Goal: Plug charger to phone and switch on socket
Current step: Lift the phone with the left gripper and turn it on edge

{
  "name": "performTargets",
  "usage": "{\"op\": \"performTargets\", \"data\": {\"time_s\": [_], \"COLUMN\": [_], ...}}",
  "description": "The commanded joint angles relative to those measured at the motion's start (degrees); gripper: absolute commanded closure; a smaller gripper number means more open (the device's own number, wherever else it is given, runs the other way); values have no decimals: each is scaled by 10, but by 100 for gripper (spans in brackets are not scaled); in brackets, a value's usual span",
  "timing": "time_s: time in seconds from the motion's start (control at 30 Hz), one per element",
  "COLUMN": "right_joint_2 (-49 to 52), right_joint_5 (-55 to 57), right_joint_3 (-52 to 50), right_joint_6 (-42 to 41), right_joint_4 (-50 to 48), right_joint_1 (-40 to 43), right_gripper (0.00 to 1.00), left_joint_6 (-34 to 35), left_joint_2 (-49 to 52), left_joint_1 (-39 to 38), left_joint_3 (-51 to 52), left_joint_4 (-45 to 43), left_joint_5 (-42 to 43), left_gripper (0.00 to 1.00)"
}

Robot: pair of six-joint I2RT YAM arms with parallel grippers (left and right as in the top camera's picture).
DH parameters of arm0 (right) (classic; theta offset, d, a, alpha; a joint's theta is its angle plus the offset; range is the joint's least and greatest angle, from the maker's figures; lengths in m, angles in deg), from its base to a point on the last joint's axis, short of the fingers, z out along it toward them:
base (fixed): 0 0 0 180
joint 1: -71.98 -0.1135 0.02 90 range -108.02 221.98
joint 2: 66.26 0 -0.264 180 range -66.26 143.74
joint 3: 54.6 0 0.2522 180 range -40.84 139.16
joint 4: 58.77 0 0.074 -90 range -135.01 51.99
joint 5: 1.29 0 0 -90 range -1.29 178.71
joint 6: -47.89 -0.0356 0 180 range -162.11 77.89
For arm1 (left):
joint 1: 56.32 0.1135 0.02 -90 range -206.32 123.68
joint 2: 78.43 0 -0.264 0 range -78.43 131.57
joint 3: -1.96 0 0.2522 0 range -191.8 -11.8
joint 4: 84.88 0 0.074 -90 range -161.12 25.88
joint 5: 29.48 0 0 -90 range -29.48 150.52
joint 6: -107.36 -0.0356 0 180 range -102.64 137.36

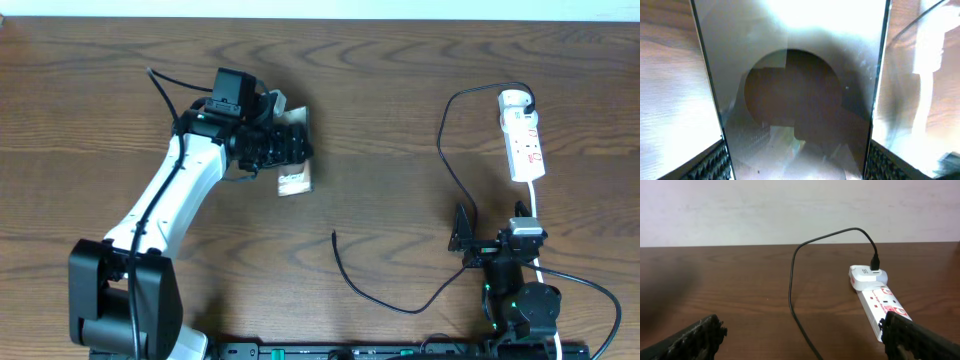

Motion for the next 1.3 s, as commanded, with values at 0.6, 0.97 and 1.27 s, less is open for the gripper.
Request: {"op": "performTargets", "data": {"time_s": [0.6,0.97,1.27], "right_joint_2": [-2,-2,-2], "right_joint_5": [5,5,5], "right_joint_3": [-1,-1,-1], "right_joint_6": [2,2,2], "right_joint_4": [3,3,3], "right_joint_1": [-1,-1,-1], "right_gripper": [1,1,1], "left_joint_6": [668,735,749], "left_joint_2": [-16,-16,-16], "left_joint_1": [51,51,52], "left_joint_3": [-18,-18,-18], "left_joint_4": [-16,-17,-17], "left_joint_5": [288,365,385], "left_gripper": [93,92,93]}}
